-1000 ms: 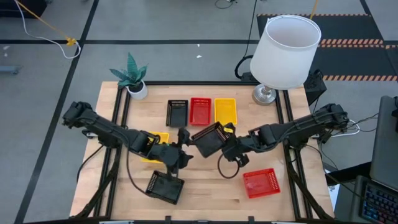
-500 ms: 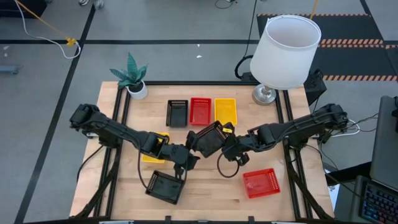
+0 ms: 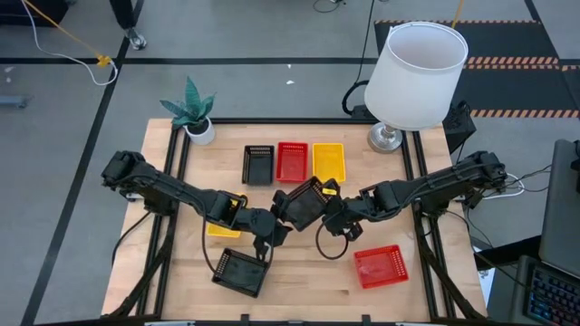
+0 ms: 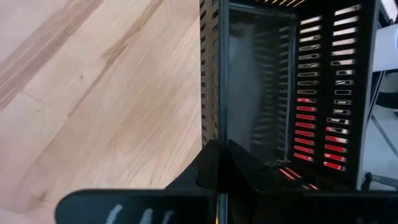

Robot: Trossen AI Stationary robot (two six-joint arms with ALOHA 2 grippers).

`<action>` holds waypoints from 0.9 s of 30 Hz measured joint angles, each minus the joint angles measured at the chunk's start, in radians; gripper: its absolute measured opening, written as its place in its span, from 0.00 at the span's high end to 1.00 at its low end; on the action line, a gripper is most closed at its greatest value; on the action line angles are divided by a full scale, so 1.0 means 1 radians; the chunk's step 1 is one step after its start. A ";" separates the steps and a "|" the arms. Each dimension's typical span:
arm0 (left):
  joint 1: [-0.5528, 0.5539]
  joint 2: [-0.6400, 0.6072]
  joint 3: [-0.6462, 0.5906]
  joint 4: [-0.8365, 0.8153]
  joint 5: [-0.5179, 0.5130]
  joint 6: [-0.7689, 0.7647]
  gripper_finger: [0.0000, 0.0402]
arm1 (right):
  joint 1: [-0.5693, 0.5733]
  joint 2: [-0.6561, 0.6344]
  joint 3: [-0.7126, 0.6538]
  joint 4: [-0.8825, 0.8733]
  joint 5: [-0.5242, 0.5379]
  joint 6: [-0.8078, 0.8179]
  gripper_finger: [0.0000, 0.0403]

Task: Stack baskets by color
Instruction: Stack the middle right black bin on the top left black bin

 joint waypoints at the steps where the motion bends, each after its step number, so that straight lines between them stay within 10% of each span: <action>1: 0.002 0.000 0.000 0.000 0.000 0.000 0.70 | 0.000 0.000 0.000 0.006 0.000 -0.004 0.98; 14: 0.028 0.000 0.000 -0.064 0.065 0.029 0.92 | 0.000 0.000 -0.001 0.095 0.013 -0.035 0.92; 27: 0.025 0.000 0.000 -0.053 0.046 0.043 0.98 | 0.011 0.000 -0.063 0.415 0.001 -0.020 0.49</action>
